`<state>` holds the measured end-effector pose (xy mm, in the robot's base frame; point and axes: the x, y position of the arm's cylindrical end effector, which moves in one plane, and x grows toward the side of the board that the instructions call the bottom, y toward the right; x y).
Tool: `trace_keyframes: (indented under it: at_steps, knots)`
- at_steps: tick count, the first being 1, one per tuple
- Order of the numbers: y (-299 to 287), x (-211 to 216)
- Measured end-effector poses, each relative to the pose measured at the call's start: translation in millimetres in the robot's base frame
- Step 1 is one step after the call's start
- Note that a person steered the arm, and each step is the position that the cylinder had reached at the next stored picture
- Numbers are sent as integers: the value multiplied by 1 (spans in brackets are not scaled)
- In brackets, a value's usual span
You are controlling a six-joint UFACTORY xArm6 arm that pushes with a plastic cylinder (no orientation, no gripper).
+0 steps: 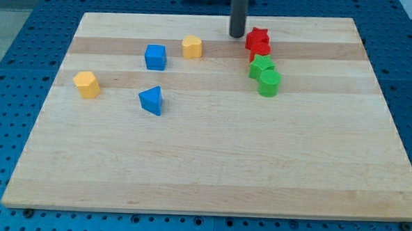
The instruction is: Place the heart at the right of the triangle
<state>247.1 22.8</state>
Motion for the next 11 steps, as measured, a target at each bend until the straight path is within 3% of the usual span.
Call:
trace_keyframes:
  at_steps: [3,6,11]
  knots:
    - [-35,28]
    - [-106,27]
    - [-107,148]
